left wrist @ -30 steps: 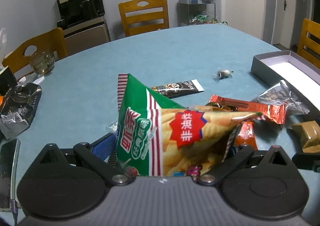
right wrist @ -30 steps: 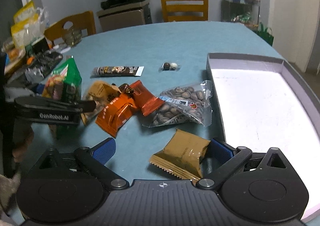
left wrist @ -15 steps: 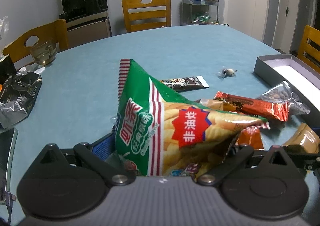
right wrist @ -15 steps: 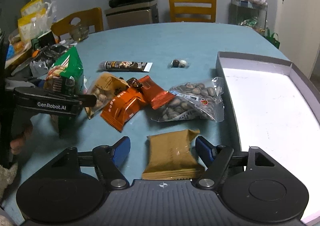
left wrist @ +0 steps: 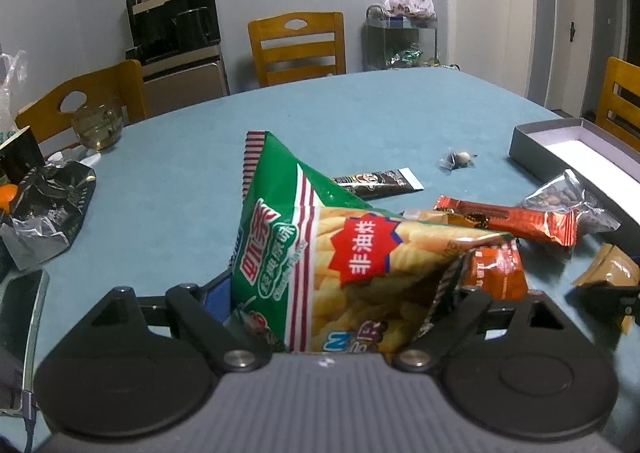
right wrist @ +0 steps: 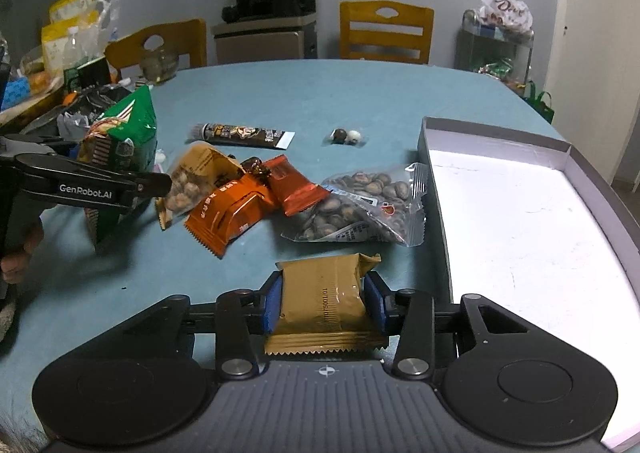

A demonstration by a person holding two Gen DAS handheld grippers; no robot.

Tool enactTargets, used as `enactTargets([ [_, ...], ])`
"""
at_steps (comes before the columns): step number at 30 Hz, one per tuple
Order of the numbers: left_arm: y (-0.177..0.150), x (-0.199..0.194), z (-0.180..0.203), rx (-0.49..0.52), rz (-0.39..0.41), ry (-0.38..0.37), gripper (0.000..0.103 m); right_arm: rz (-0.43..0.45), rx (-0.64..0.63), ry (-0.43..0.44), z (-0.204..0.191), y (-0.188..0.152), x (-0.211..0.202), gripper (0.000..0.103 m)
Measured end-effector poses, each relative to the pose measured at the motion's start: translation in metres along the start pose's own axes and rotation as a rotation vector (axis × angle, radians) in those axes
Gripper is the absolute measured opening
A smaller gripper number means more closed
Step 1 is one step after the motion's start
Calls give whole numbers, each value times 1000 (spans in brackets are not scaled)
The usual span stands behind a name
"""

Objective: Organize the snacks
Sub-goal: 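Grasp the green chip bag with the left gripper while the right gripper grasps the tan pastry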

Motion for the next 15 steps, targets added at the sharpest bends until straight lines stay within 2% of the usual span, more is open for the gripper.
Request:
enactTargets([
  [4,5,-10,-4,-5,28,10,90,27,4,32,-3,5,-8,42],
  [15,35,-46,2,16,106,21,90,168,1,41,6,42,-43,41],
])
Point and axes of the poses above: each gripper's, at about its wrist camera, not at the fingertips, and x roughly the way its jaws point, z to its right, y to its top, the point moved 10 cm from there along x, roughly the way its jaws point, and after that the axes turned 6 degrees about -y, right-handed, at the moved point
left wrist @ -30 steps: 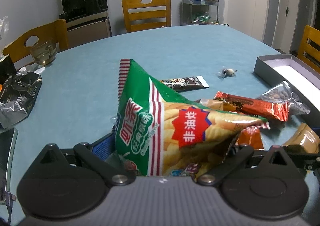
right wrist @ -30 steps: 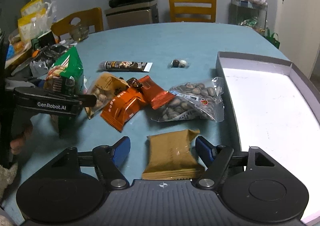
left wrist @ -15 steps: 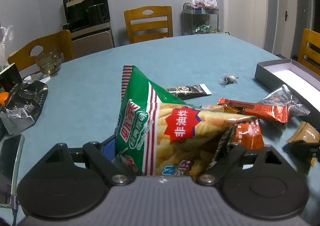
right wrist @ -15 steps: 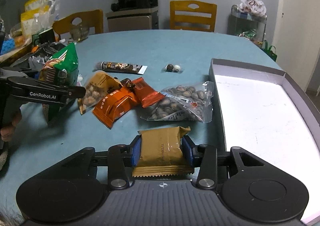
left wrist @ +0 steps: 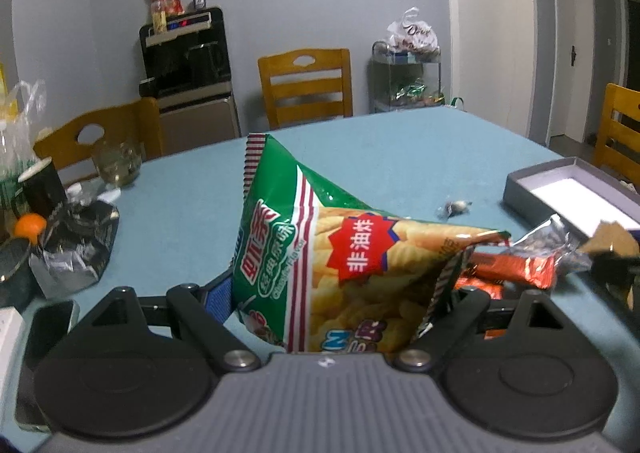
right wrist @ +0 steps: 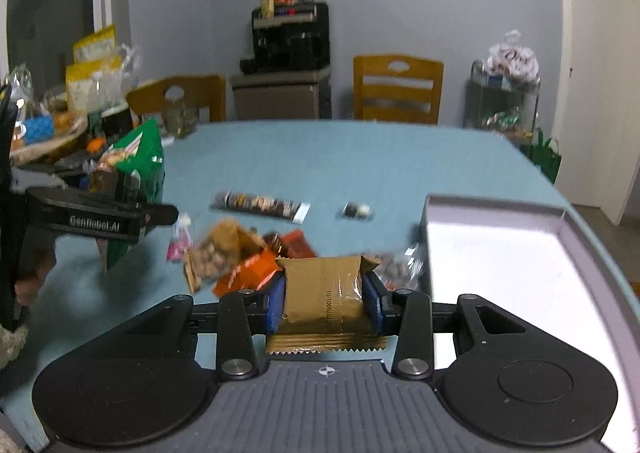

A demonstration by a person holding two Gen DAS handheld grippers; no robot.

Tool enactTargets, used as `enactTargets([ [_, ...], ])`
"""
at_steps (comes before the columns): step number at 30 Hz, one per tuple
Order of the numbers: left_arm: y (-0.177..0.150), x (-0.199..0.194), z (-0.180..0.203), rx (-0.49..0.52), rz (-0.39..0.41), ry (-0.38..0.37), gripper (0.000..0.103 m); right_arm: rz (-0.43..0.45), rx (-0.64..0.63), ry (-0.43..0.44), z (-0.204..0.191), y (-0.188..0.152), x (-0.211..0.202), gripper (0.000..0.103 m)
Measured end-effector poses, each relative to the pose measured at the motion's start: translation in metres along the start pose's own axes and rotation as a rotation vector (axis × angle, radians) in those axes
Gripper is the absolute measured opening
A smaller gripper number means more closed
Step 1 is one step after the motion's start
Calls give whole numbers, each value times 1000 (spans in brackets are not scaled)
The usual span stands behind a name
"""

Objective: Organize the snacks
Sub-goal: 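Grasp the green chip bag with the left gripper while the right gripper grasps the tan pastry, then carry the chip bag and tan pastry into the grey box with both grippers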

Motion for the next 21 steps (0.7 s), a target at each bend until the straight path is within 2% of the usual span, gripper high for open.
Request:
enactTargets([
  [5,22,-11,23,38,32,-18,90,48,32,-20,24,13,-11,41],
  [12,57,-11,69,69,52,-76,90,73,51,-77,68,17,-21,41],
  [21,111,-10,152,127,78,-173,90,110,47,-231,151,24,-34,41],
])
Point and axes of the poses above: each gripper's, at about its wrist camera, not at the fingertips, and x roughly the way its jaws point, z to its right, y to its top, the point moved 10 cm from there along x, roughly the way its jaws point, and after that the axes turned 6 degrees about -y, right-handed, at the moved point
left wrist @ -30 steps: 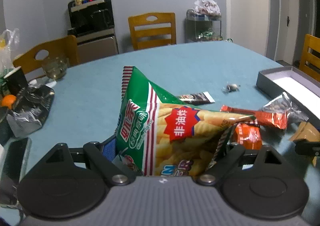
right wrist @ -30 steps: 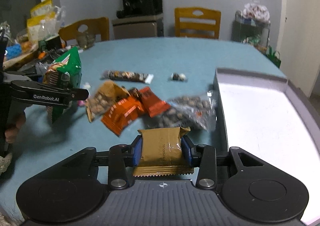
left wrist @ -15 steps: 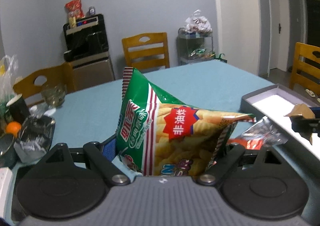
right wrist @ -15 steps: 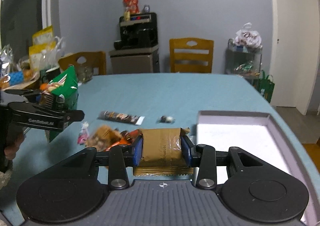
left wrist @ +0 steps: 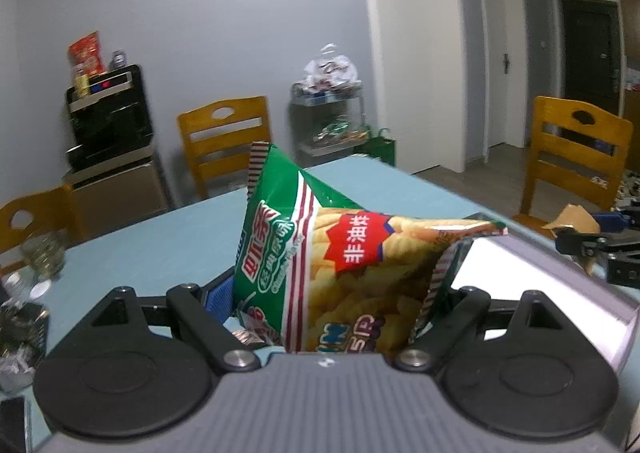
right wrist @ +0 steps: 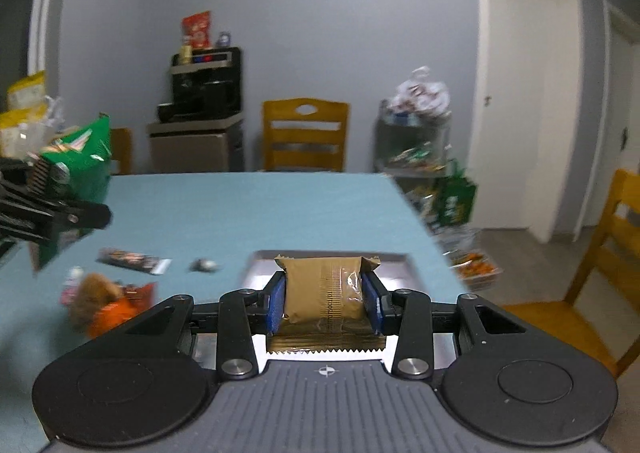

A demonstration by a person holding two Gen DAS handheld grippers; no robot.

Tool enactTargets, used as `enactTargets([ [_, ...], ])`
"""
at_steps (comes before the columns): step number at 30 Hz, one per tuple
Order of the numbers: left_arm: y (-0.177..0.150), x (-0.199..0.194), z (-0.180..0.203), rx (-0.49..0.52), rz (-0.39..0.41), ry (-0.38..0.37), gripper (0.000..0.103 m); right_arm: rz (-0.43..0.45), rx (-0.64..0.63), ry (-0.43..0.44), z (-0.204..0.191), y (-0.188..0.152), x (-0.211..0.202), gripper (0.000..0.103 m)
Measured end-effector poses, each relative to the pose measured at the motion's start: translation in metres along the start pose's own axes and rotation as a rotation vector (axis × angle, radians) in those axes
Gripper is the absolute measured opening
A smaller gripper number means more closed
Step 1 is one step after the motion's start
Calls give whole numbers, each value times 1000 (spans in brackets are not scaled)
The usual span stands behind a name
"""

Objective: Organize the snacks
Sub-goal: 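Carry the chip bag and tan pastry into the grey box with both grippers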

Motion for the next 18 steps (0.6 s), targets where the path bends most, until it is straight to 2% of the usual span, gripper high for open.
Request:
enactTargets([
  [5,33,17,40,42,4,-47,90,3,16,-17,27,0,3,41],
  [11,56,56,92,92,-28,-86,90,-37,28,16,27,-16,15,41],
  [18,56,129,145,164,-96,-135,90,-103,75,17,33,-34,33,41],
])
Point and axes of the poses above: each gripper's, at about its wrist camera, not at the fingertips, and x roughly the way its jaws point, z to its right, y to its top, the point moved 10 cm from there along x, roughly the way its jaws point, and after that the axes turned 6 degrees about -y, right-handed, at the moved point
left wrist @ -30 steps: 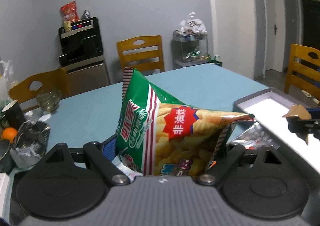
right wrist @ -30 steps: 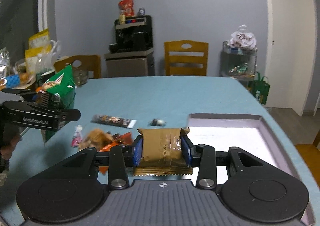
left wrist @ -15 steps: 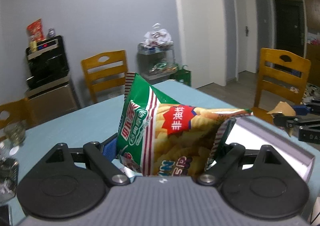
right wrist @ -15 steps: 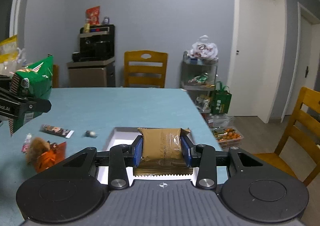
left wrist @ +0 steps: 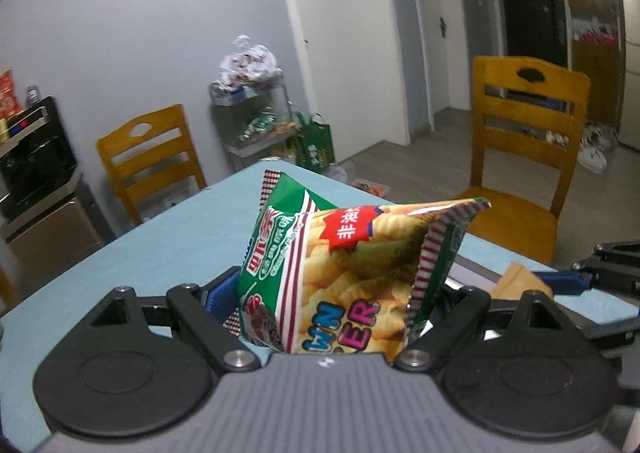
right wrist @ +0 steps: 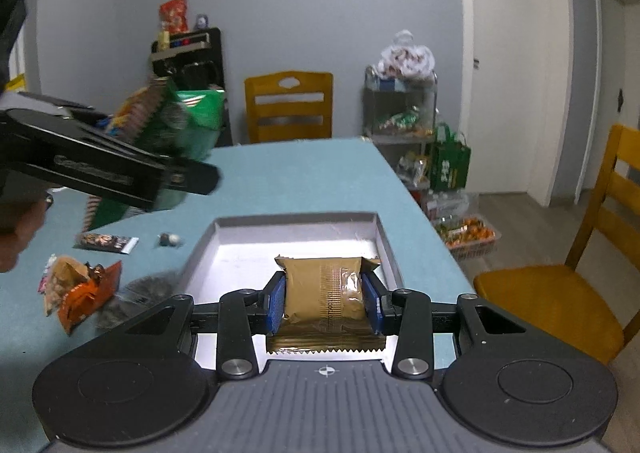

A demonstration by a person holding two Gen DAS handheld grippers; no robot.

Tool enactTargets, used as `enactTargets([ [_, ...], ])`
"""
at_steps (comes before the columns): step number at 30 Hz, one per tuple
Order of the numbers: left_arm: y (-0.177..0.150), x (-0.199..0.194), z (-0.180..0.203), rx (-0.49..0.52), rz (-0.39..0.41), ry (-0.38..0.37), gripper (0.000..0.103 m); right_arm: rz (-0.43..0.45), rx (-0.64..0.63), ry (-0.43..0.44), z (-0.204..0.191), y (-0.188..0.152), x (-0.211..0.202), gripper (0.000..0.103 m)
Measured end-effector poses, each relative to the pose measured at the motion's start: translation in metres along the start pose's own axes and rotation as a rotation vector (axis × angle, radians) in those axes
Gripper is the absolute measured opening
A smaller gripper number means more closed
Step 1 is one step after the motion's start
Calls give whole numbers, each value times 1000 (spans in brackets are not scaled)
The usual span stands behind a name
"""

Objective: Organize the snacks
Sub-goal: 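Carry the chip bag and tan pastry into the grey box with both grippers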

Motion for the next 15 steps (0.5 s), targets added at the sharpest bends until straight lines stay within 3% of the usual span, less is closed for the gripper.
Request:
enactTargets([
  [8,-16,88,38,95,-122,-71,90,-108,41,-24,10,-23,24,41],
  [15,-24,108,47,121,-98,-79,90,-141,32,-28,11,-32,30,41],
])
Point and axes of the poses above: each gripper's, at about its wrist camera, not at the fingertips, and x roughly the way its jaws point, z to its right, y to its top, the point moved 10 cm from there along x, roughly the way its jaws point, and after that the axes turned 6 degrees about -y, right-handed, at the moved point
